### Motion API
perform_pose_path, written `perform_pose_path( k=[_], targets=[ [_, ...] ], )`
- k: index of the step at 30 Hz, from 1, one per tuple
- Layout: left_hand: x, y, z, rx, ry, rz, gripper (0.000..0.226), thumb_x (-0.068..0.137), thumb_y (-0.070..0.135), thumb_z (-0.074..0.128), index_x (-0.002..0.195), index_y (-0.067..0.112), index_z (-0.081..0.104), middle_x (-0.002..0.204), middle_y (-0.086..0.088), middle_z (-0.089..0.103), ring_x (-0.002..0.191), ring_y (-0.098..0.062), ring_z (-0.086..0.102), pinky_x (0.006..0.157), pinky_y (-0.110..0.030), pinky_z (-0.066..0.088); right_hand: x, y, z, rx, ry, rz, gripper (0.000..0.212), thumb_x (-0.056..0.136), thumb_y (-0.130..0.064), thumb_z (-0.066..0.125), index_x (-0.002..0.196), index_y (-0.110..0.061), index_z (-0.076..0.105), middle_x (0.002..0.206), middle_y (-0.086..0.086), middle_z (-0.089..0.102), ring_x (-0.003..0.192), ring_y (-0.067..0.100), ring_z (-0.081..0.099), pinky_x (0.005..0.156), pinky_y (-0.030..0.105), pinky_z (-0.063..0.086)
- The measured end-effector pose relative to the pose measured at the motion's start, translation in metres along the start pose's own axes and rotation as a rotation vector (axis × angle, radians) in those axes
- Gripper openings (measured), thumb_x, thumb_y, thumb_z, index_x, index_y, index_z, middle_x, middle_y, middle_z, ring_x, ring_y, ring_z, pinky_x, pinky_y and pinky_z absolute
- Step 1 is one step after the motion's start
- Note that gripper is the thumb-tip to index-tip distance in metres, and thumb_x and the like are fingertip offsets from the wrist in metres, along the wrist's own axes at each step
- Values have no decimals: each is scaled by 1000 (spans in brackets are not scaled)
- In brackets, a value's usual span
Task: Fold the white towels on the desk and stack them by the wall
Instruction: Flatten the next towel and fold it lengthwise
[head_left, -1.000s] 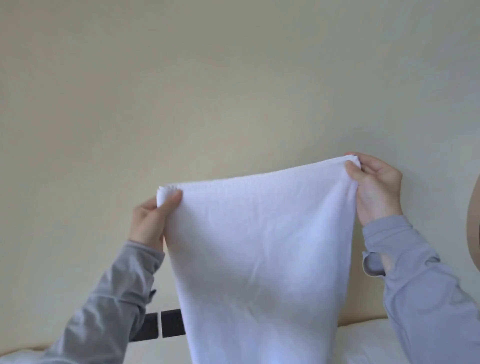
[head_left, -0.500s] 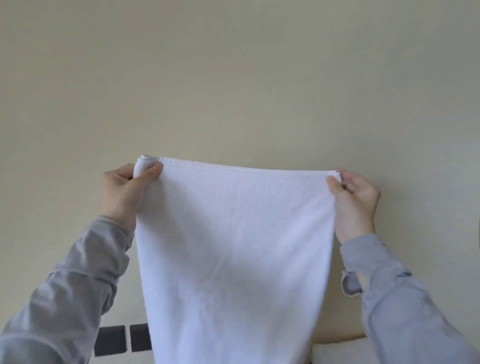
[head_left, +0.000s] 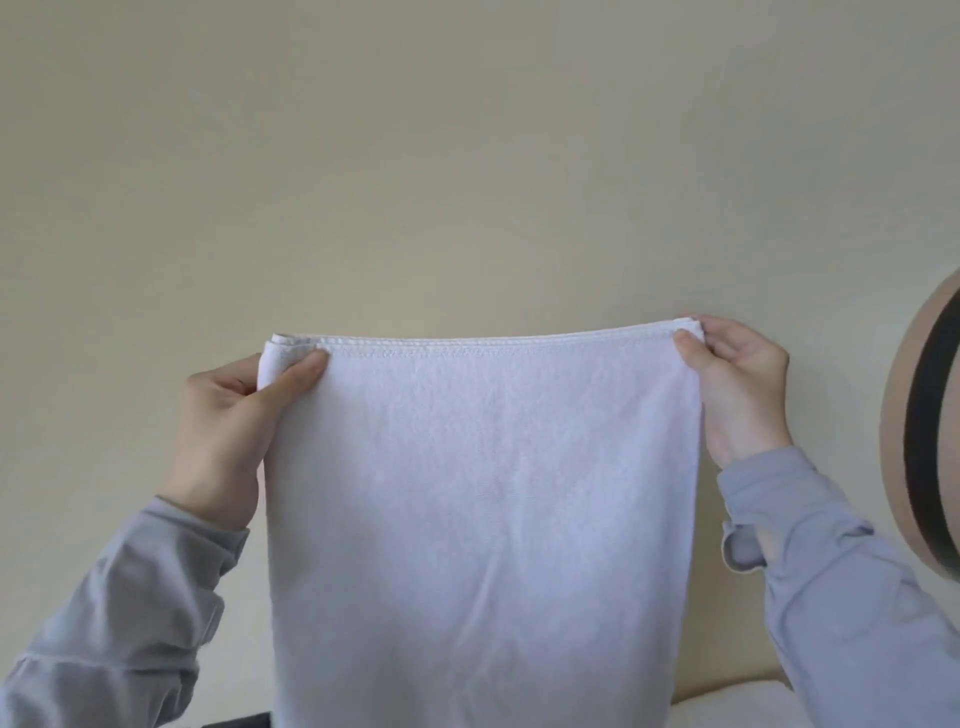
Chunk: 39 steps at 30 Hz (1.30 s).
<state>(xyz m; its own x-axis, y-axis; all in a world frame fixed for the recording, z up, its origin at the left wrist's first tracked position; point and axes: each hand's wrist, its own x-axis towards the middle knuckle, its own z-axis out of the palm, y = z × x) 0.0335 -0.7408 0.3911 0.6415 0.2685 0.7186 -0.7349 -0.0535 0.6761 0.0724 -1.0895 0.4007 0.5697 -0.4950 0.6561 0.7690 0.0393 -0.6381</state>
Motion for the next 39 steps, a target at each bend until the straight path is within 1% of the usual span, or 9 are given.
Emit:
perform_pose_path(
  k=[7,10,13,16,23,26,29,34,39],
  targets=[
    [-44,28,34,63,-77,175,41,76,28,73,60,-4,55,65,-30,48,58,-18,44,51,-29,32,40,-22,-8,-40,-16,-106,16,88,1,56,96,-11,62,89,-2,66,83,6,60,83,18,46],
    [-61,19,27,169,-27,205,45,79,25,71,51,4,44,54,-13,34,54,-15,34,45,-29,23,46,-18,14,-31,-70,-110,16,88,0,55,96,-12,63,92,-1,67,86,8,62,85,21,48],
    [-93,-5,0,260,-39,130,36,79,27,69,54,5,54,48,0,47,51,-8,43,45,-17,32,32,6,40,-86,-143,-109,19,85,-3,55,87,-20,63,93,0,68,88,10,63,85,25,48],
    [-141,-37,-37,328,-99,-94,28,75,34,68,63,8,67,55,-4,60,55,-9,54,53,-20,48,-7,59,60,-220,-289,-45,21,82,-8,55,86,-26,64,97,0,68,95,11,63,86,26,48],
    [-254,-109,-137,601,-93,-514,15,75,33,69,62,27,74,58,11,67,56,3,57,56,-11,42,-177,223,105,-297,-557,298,21,81,4,56,90,-13,64,88,2,65,83,10,60,76,16,44],
    [-292,-142,-196,697,-46,-717,16,81,26,69,68,22,76,67,4,72,70,-9,66,65,-20,49,-260,276,130,-337,-658,451,20,82,1,56,89,-15,65,87,0,66,81,9,59,68,12,42],
    [-328,-170,-260,767,86,-873,24,82,24,69,59,20,74,61,-3,69,65,-17,60,53,-12,37,-341,315,163,-370,-752,591,19,83,-2,55,90,-15,65,87,-1,66,81,11,58,69,16,42],
    [-385,-201,-360,833,244,-1143,30,87,25,64,61,15,71,64,-11,66,75,-30,58,62,-25,39,-456,354,241,-448,-990,612,18,82,-2,53,93,-9,65,89,0,63,84,14,56,68,8,39],
    [-429,-222,-425,831,223,-1406,29,89,28,61,70,8,73,63,-7,60,71,-24,51,63,-28,37,-553,383,309,-527,-1214,604,23,82,-3,49,97,-10,65,96,6,68,94,23,60,78,22,41]
  ],
)
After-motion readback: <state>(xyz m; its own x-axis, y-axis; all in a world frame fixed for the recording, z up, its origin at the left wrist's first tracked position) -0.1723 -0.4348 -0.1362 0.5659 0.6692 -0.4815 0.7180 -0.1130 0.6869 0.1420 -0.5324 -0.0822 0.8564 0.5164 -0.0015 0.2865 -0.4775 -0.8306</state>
